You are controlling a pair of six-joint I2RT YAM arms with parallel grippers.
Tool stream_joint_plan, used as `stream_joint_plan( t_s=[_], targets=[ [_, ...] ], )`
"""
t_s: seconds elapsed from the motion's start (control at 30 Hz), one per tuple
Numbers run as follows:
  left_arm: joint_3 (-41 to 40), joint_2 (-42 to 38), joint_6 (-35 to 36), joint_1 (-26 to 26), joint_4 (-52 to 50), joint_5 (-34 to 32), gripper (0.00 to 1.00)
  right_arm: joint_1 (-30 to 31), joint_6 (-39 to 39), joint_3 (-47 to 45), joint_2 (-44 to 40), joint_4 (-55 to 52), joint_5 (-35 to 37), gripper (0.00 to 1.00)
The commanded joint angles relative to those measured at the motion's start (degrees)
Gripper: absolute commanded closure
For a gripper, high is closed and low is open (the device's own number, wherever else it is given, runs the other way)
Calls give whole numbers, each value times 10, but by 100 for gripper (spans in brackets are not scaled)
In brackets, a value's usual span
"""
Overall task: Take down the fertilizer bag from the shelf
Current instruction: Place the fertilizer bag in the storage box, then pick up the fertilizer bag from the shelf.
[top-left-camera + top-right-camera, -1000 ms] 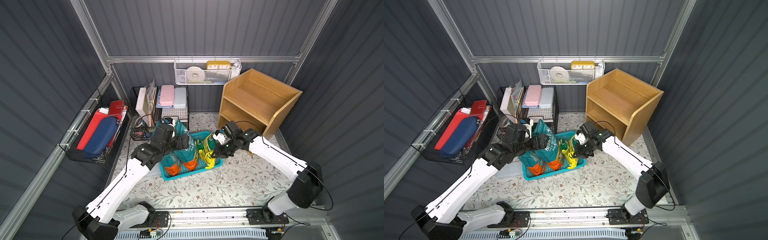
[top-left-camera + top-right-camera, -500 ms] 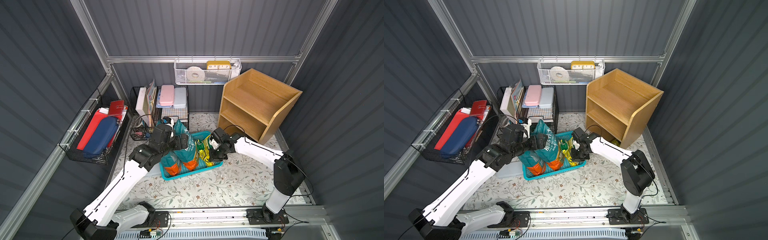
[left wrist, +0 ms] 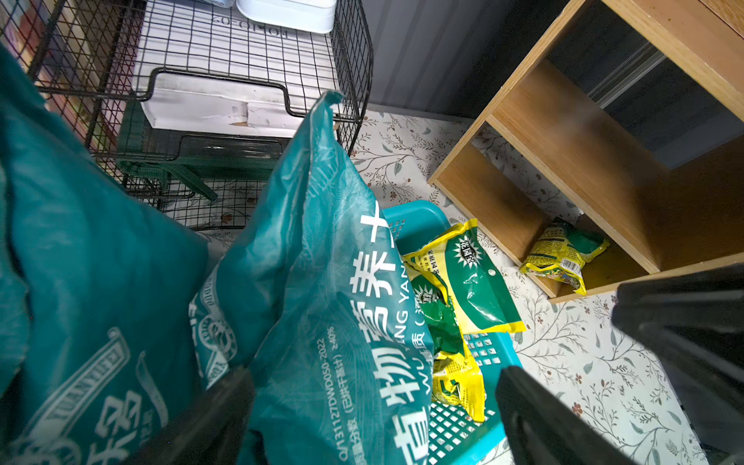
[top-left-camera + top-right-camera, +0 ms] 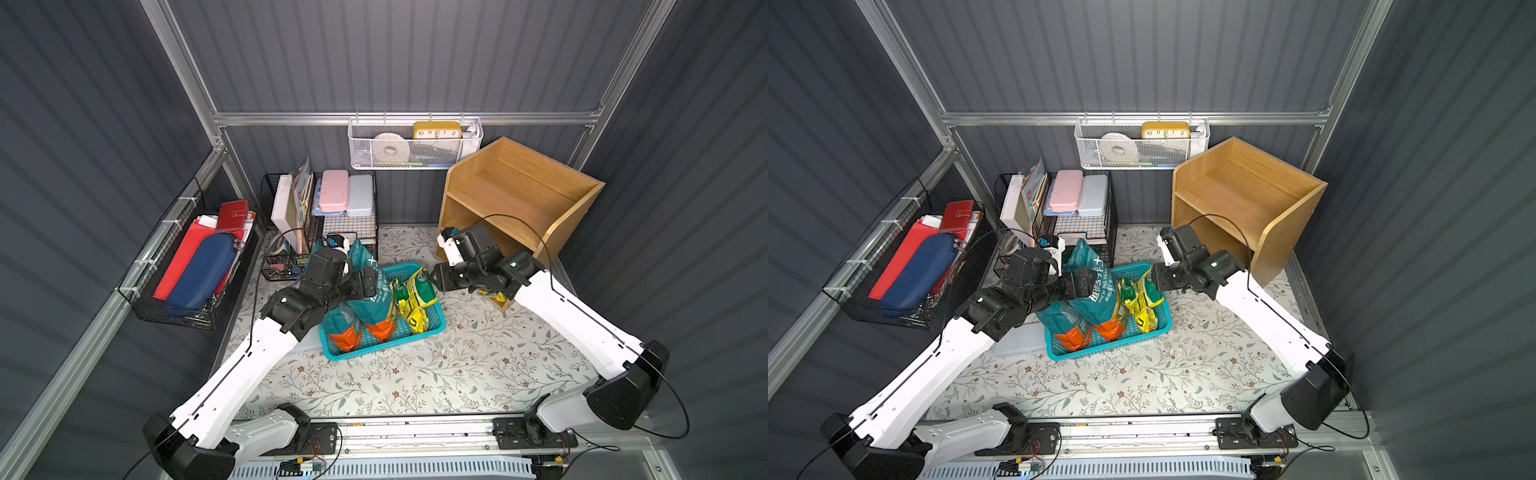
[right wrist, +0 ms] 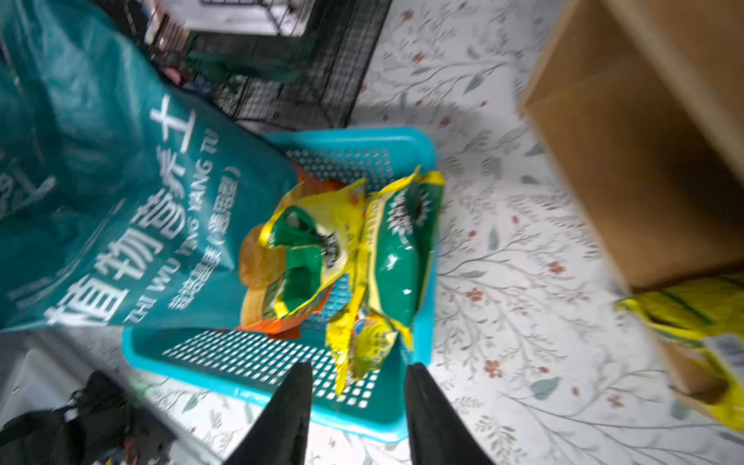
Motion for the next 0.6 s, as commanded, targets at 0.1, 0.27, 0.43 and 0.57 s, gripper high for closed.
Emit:
stream_joint_plan(
  t_s=[0.1, 0.27, 0.43, 0.57],
  targets=[
    [-12, -14, 1, -2, -2, 7, 1, -16, -98, 17, 107, -148, 235, 56],
    [-7, -8, 3, -1, -5, 15, 1, -8, -149, 12, 194, -204, 353, 54],
    [4, 5, 6, -2, -5, 18, 1, -7, -192, 6, 241, -186, 468, 49],
    [10, 9, 8, -2, -4, 18, 0, -8, -242, -2, 267, -146, 505, 48]
  ],
)
